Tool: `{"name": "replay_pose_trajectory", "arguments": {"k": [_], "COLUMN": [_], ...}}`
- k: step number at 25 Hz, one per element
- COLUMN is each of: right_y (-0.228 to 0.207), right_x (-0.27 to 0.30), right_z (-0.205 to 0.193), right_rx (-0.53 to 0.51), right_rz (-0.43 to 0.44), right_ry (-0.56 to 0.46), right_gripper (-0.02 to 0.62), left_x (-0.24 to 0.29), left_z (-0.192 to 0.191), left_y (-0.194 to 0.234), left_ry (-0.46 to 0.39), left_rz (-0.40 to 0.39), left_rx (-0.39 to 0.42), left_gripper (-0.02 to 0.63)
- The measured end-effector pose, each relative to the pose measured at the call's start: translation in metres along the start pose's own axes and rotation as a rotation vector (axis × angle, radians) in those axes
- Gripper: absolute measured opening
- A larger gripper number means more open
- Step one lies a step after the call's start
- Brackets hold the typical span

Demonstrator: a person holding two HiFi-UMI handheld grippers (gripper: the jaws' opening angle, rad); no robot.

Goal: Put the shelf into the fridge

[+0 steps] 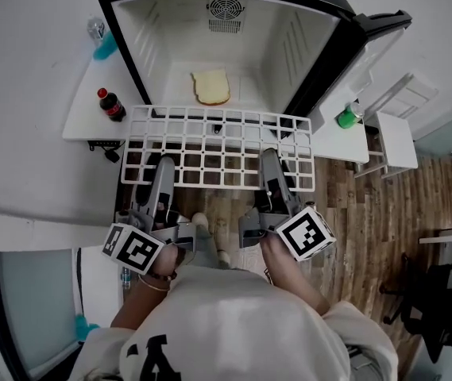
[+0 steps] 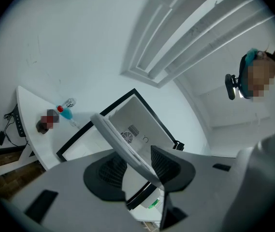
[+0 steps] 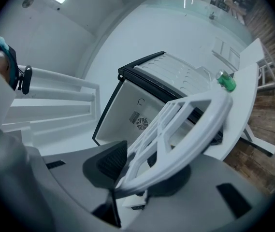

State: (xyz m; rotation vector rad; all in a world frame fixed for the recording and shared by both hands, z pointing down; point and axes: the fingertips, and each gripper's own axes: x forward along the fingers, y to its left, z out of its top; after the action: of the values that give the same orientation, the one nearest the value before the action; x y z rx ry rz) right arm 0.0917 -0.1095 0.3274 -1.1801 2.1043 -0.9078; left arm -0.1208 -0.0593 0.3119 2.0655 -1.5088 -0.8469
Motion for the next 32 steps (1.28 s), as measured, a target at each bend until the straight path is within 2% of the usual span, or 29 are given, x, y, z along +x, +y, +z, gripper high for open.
{"name": "replay_pose_trajectory", "arguments": {"k": [6, 12, 32], "right_y": [-0.015, -0.020, -0.034], "right_x": [0.039, 0.067, 0.104], "right_z": [0.007, 0.011, 0.008], "right_rx": [-0.008, -0.009, -0.007], "right_rz": [-0.044, -0.043, -0.075], "right_ry": [-0.010, -0.031, -0.019], "right_gripper": [0.140, 0.140, 0.140], "left_x": [0.042, 0.071, 0.106], "left_z": [0.006, 0.009, 0.012], "left_y": [0.020, 0.036, 0.063], "left_ry": [0.021, 0.039, 0.036], "left_rz": [-0.018, -0.030, -0.008], "left_rx": [-0.015, -0.025, -0.046], "left_gripper": [0.140, 0.140, 0.140]}}
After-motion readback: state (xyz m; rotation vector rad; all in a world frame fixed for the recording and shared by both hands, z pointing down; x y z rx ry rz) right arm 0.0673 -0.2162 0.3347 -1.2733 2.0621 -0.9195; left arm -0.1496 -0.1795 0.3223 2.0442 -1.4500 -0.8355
